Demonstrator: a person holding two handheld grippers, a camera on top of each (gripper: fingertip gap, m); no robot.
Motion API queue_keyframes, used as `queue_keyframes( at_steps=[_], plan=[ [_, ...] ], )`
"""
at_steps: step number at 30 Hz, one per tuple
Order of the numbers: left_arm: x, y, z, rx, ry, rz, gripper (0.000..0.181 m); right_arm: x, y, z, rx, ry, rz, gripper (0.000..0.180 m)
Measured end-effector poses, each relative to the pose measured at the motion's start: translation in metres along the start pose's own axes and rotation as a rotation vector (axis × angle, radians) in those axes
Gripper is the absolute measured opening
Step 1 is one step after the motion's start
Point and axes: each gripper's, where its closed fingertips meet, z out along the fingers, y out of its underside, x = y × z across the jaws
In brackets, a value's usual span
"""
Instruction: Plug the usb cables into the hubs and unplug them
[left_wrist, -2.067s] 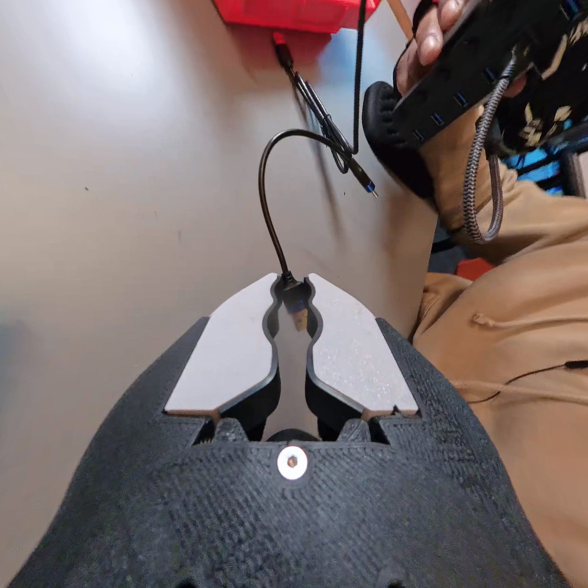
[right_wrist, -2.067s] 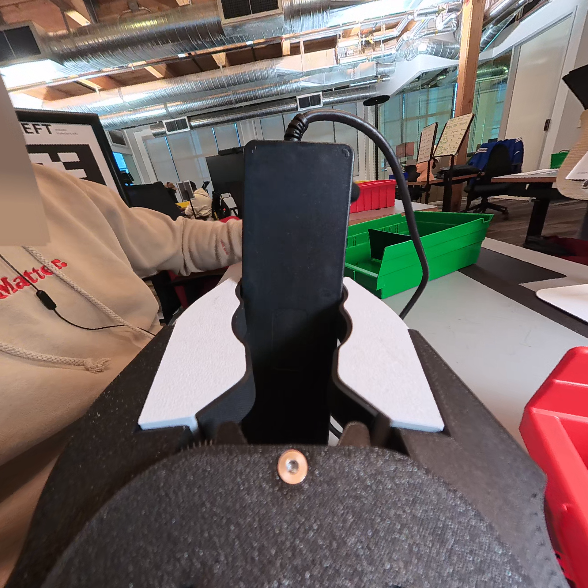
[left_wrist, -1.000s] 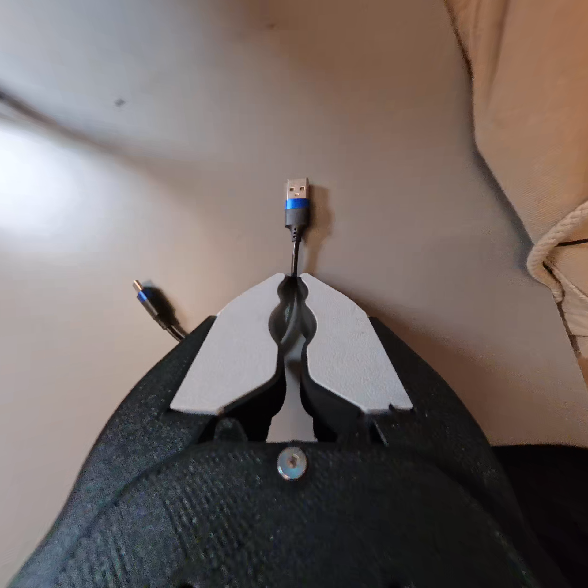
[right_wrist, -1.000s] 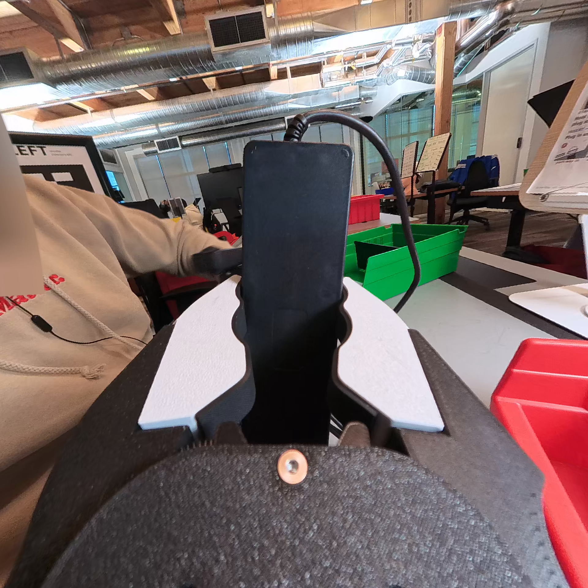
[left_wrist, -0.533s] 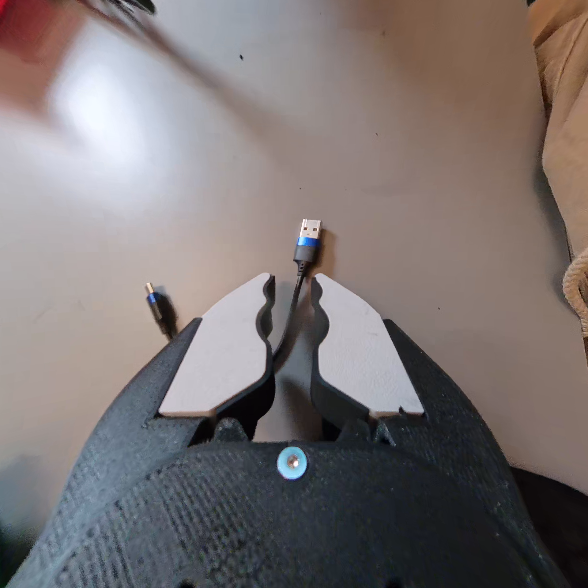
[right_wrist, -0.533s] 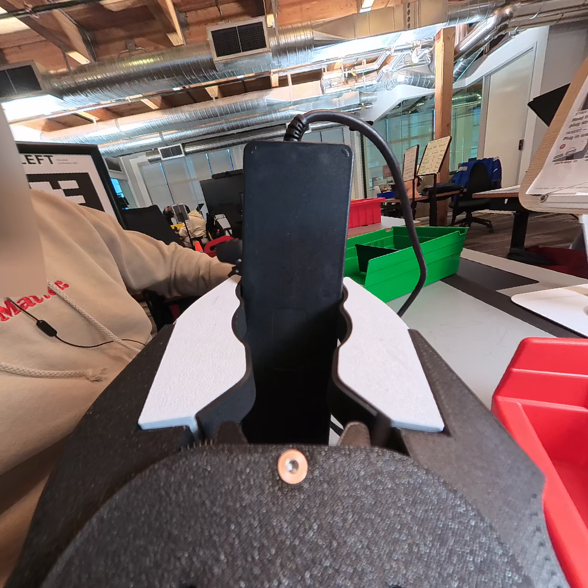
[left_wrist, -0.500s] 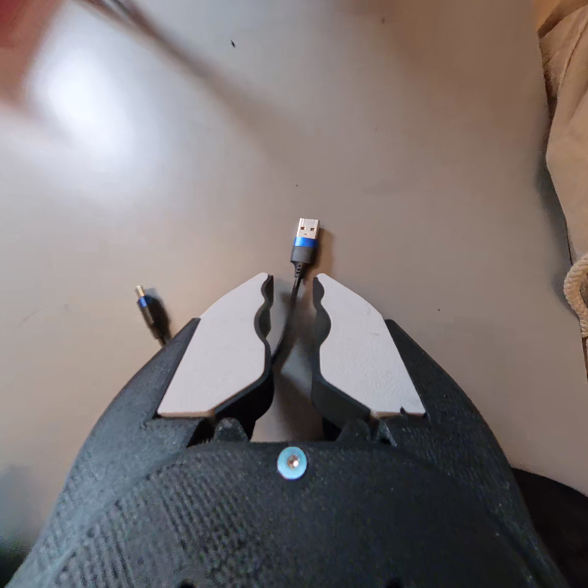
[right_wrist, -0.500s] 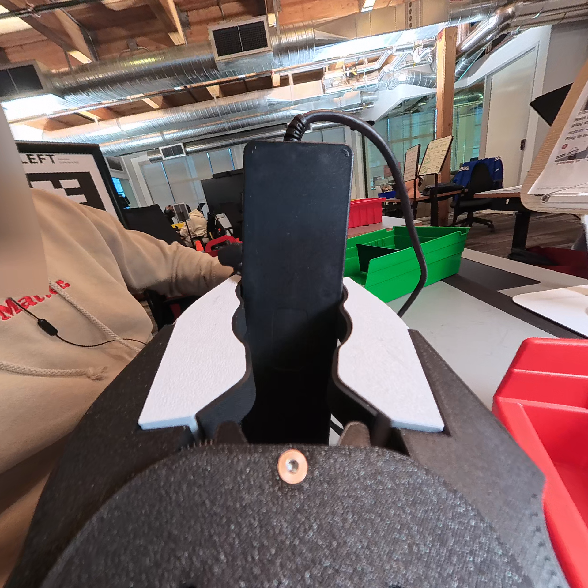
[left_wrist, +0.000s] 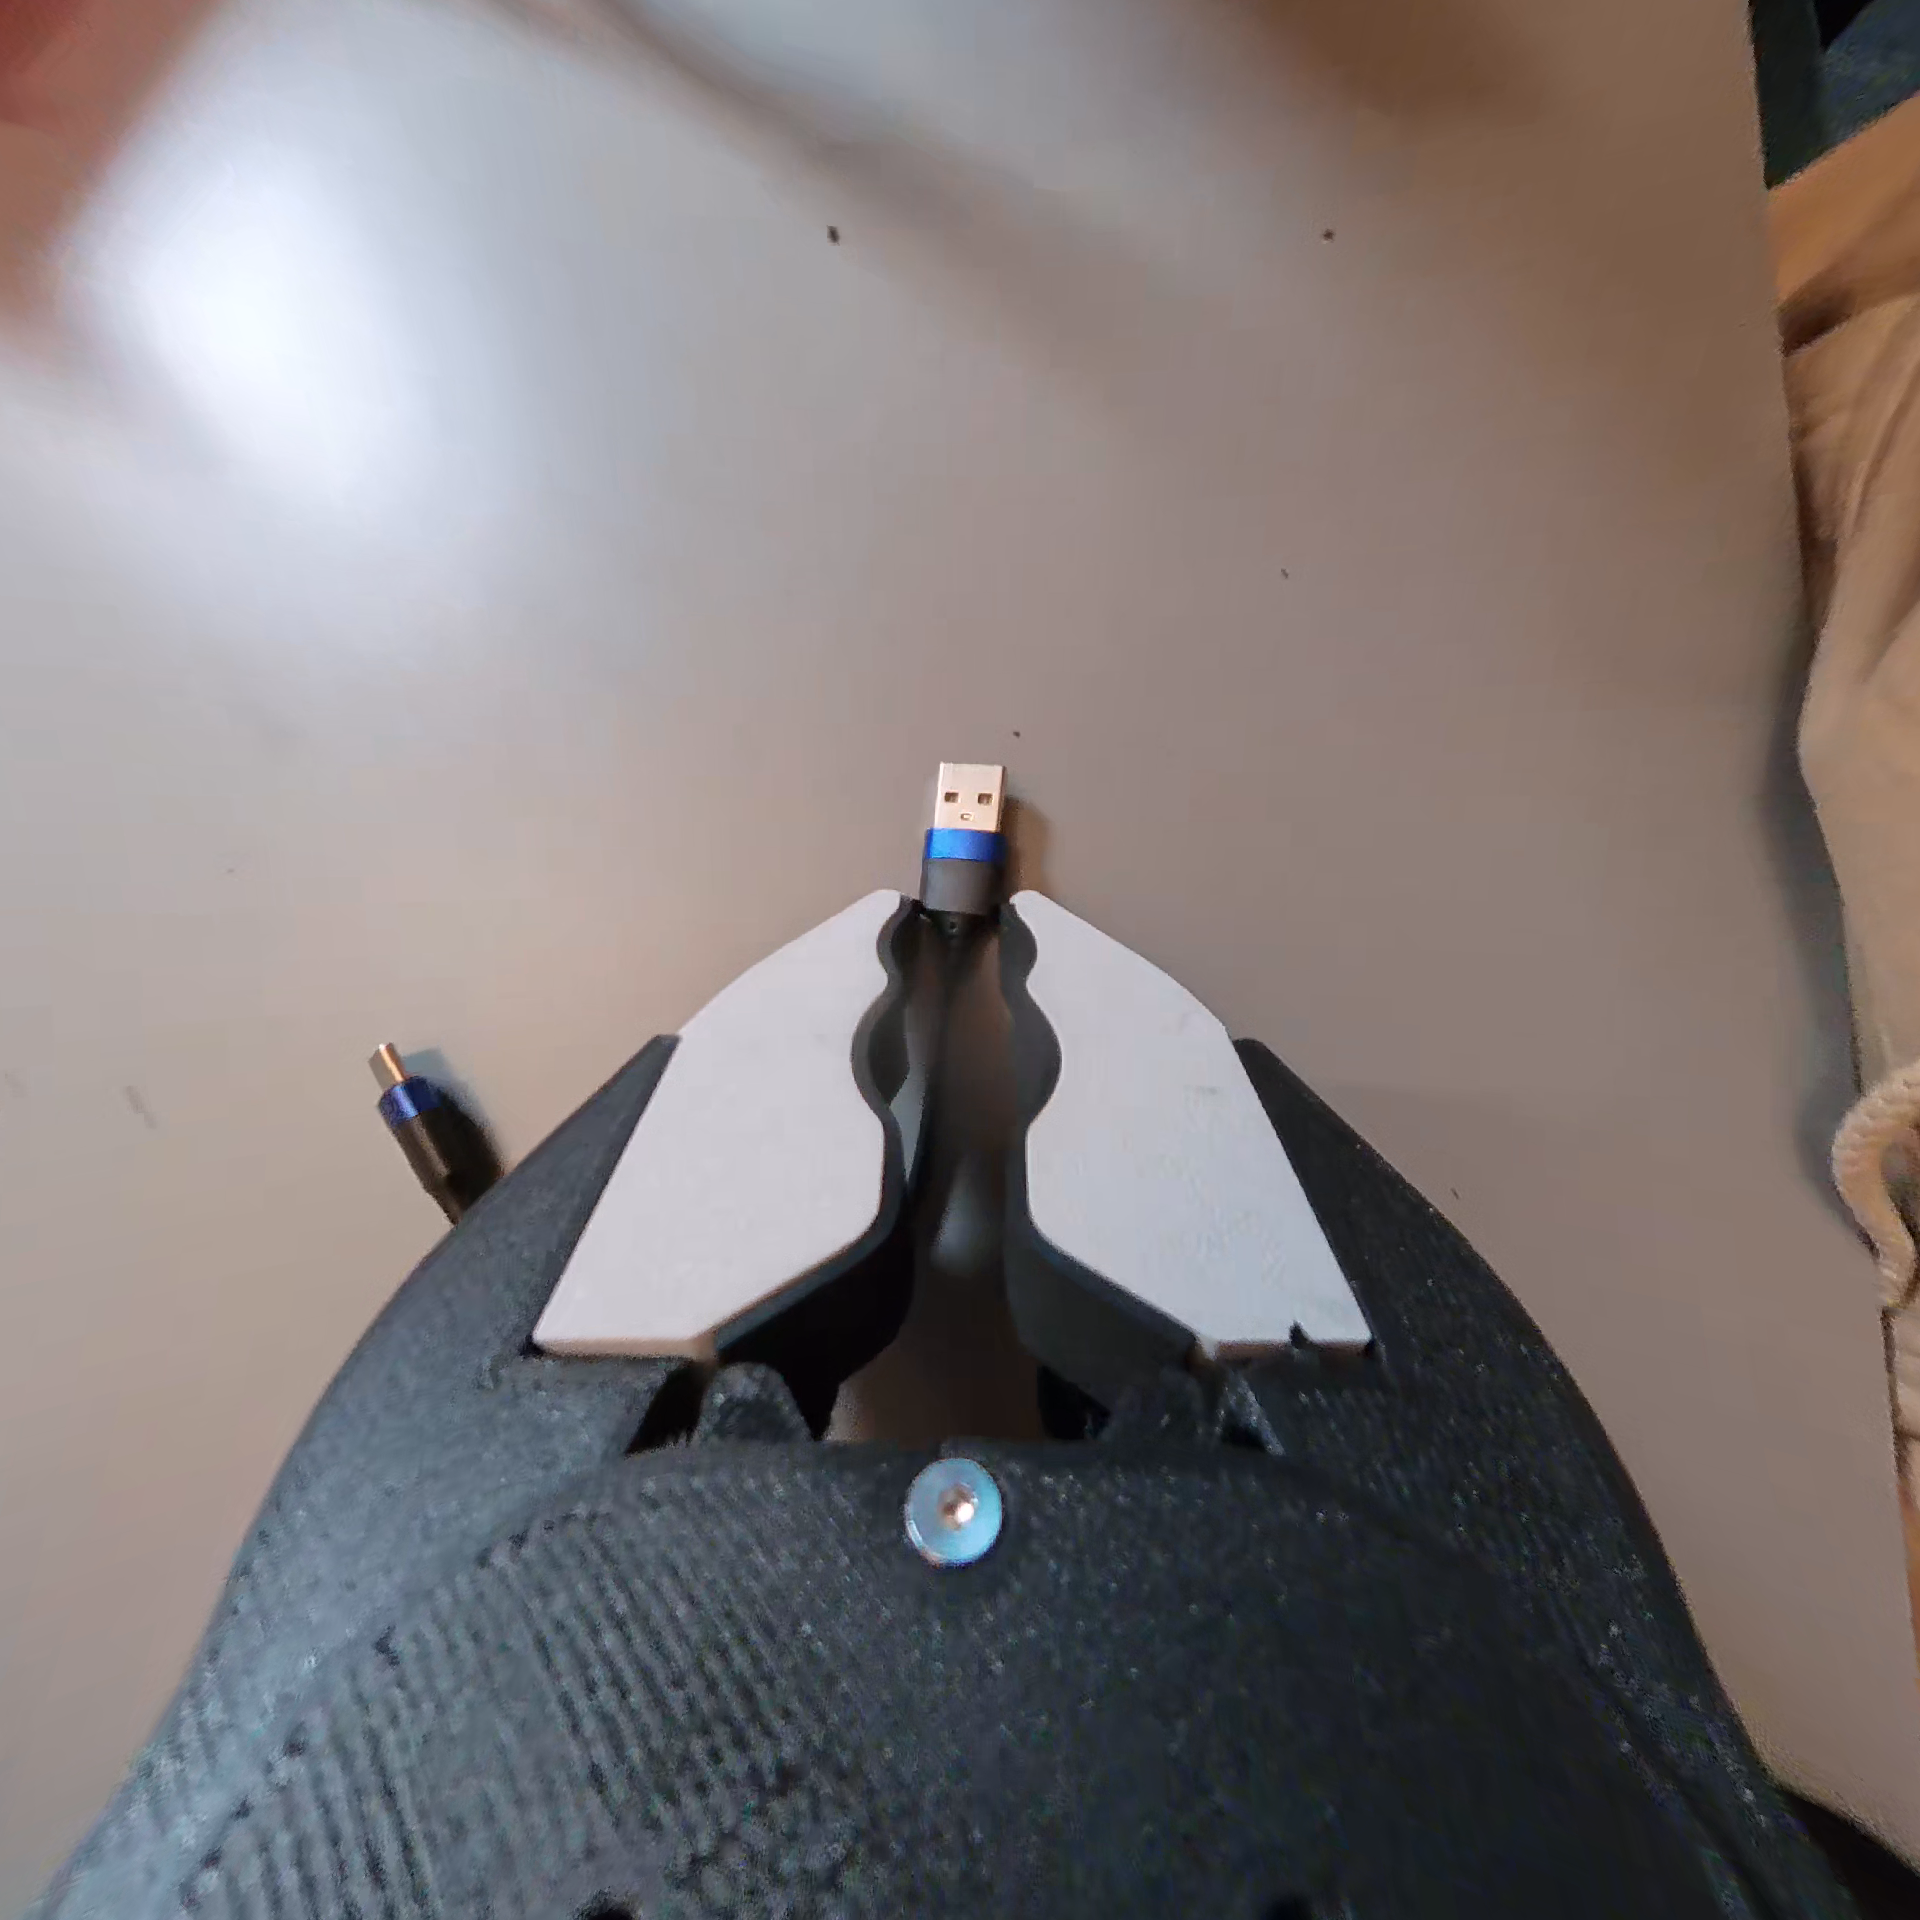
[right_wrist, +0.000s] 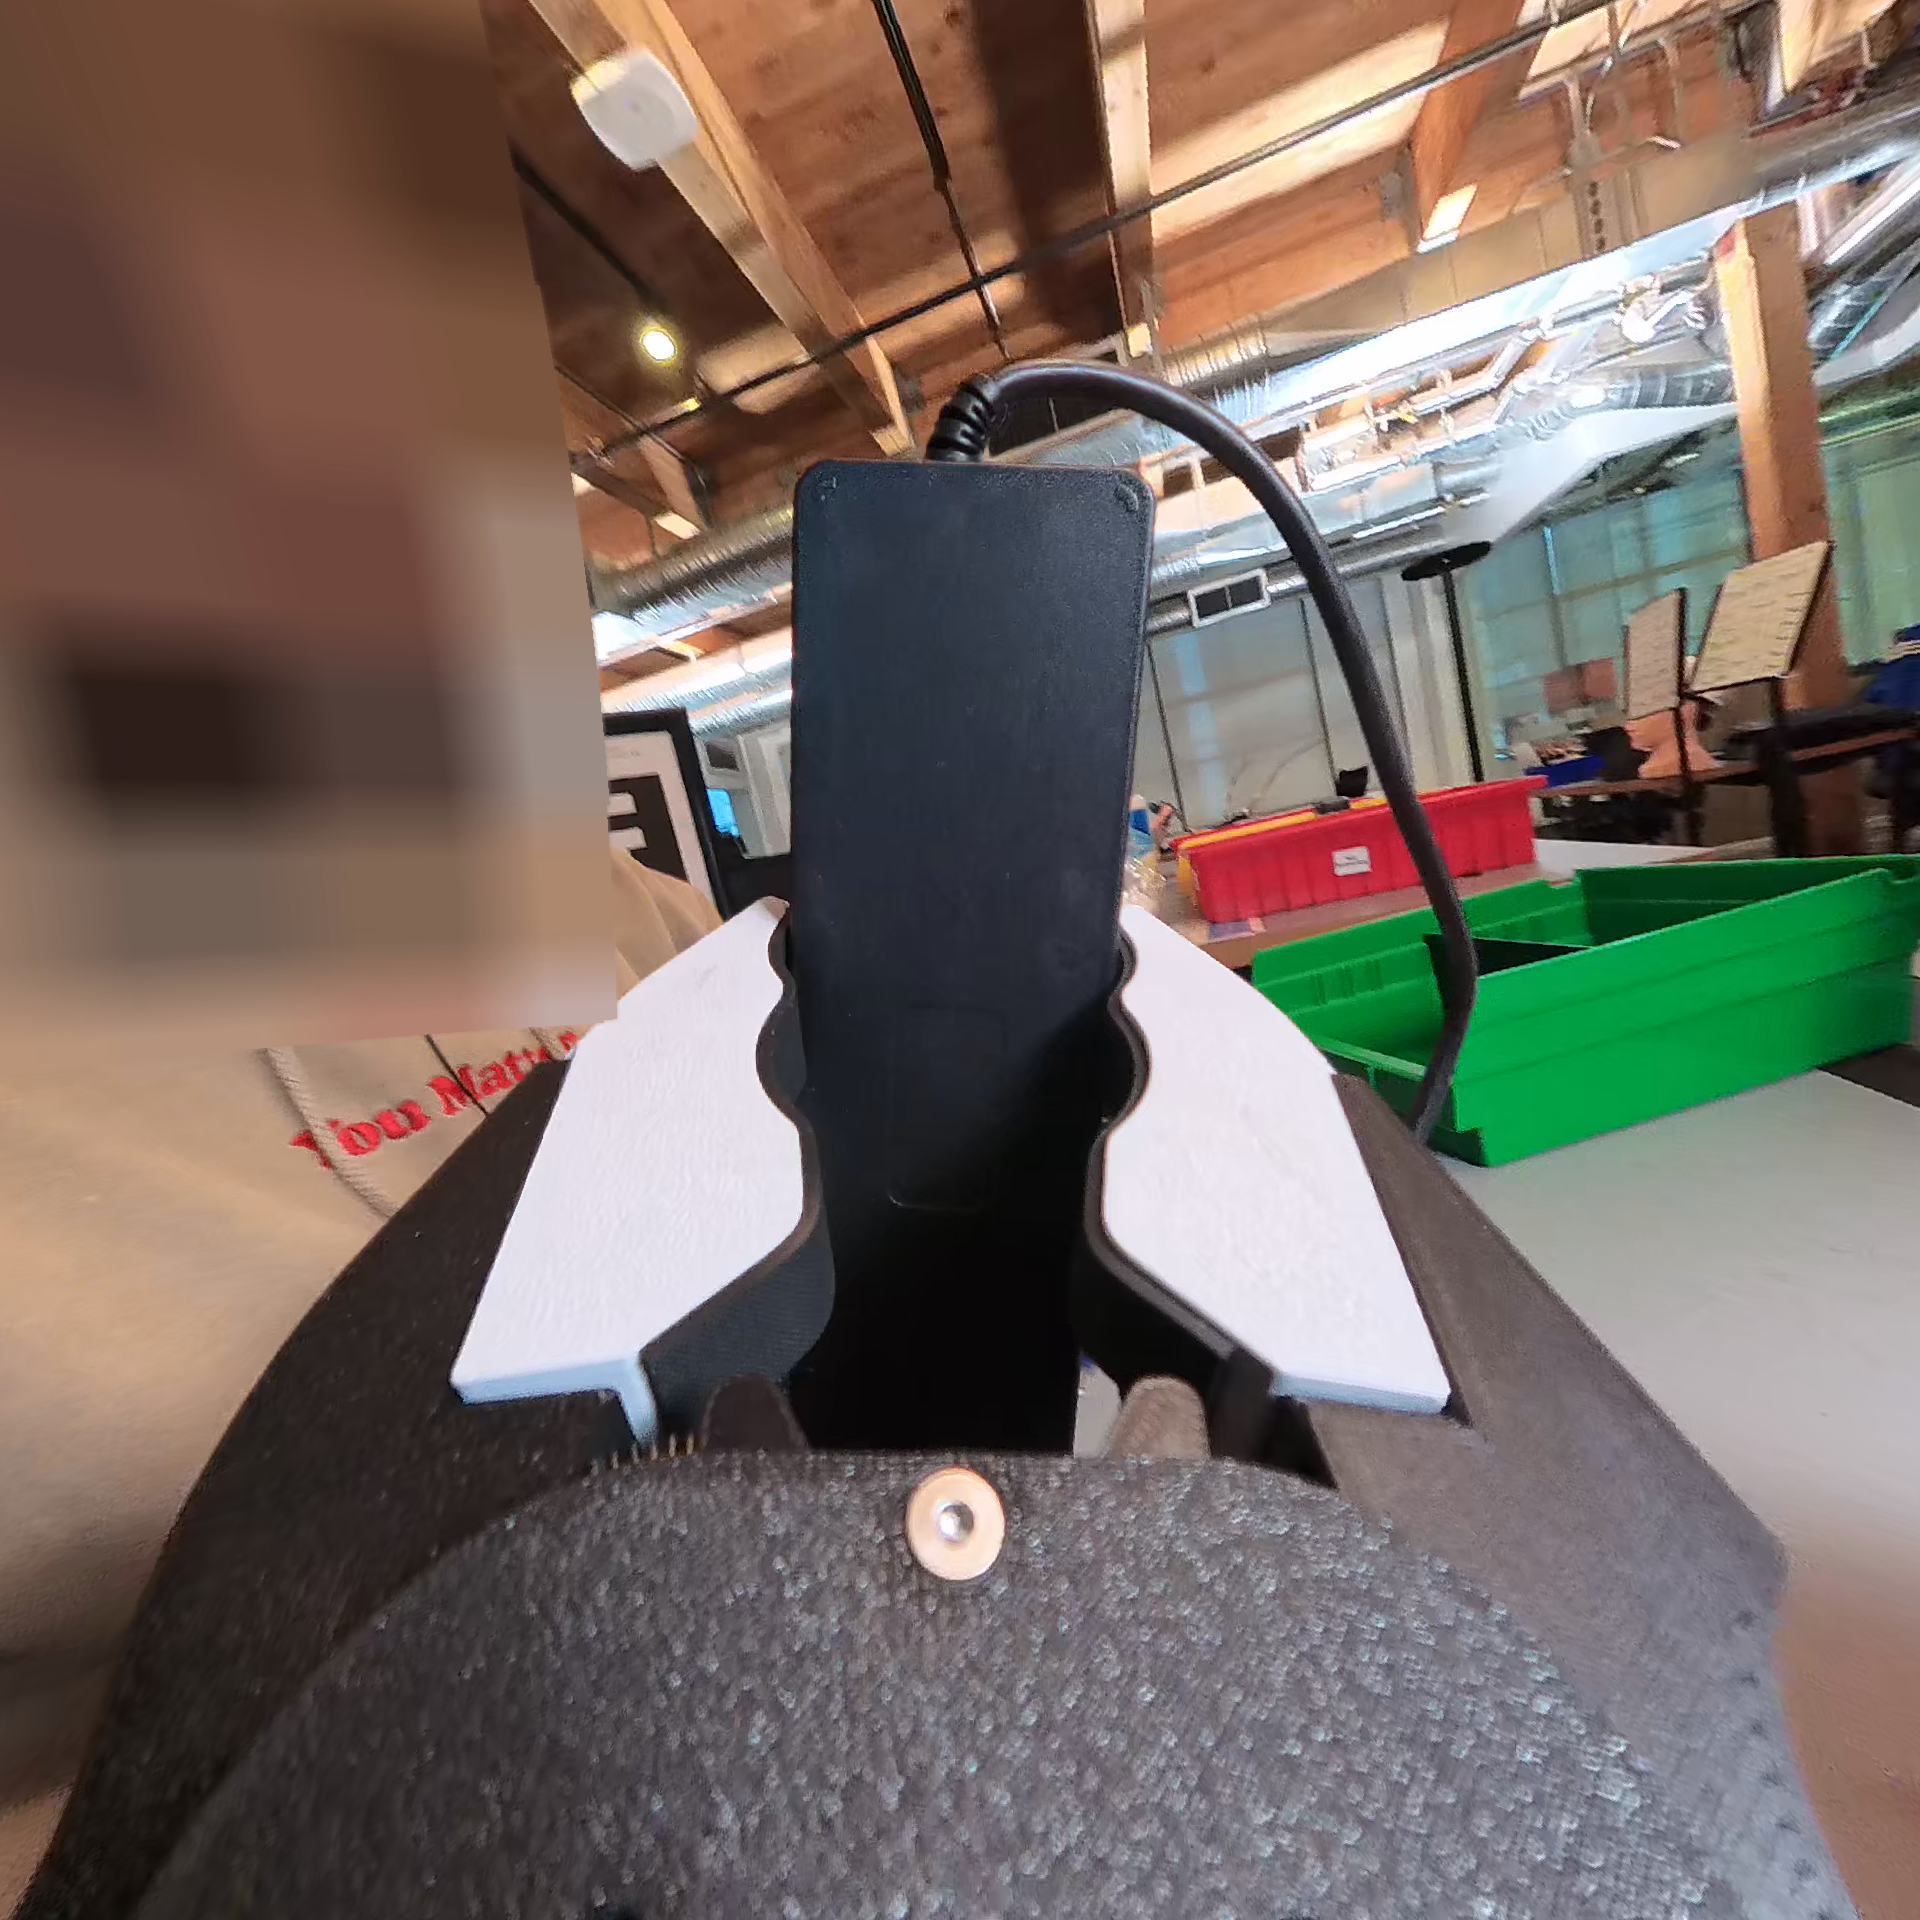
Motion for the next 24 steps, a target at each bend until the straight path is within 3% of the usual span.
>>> queue_keyframes(
  at_steps=[1,11,19,24],
  plan=[
    [-0.004,-0.001,0.001,0.007,-0.021,-0.009,0.015,0.000,0.000,0.000,0.006,-0.005,0.007,0.054],
    [-0.020,-0.049,-0.045,0.362,-0.036,-0.103,0.014,0.009,0.019,0.005,-0.096,0.048,0.001,0.054],
    [-0.023,-0.060,-0.055,0.420,-0.014,-0.174,0.014,0.012,0.047,0.014,-0.242,0.075,-0.030,0.054],
    [-0.022,-0.089,-0.073,0.388,-0.047,-0.202,0.014,0.023,0.069,0.020,-0.368,0.163,-0.087,0.054]
  ],
)
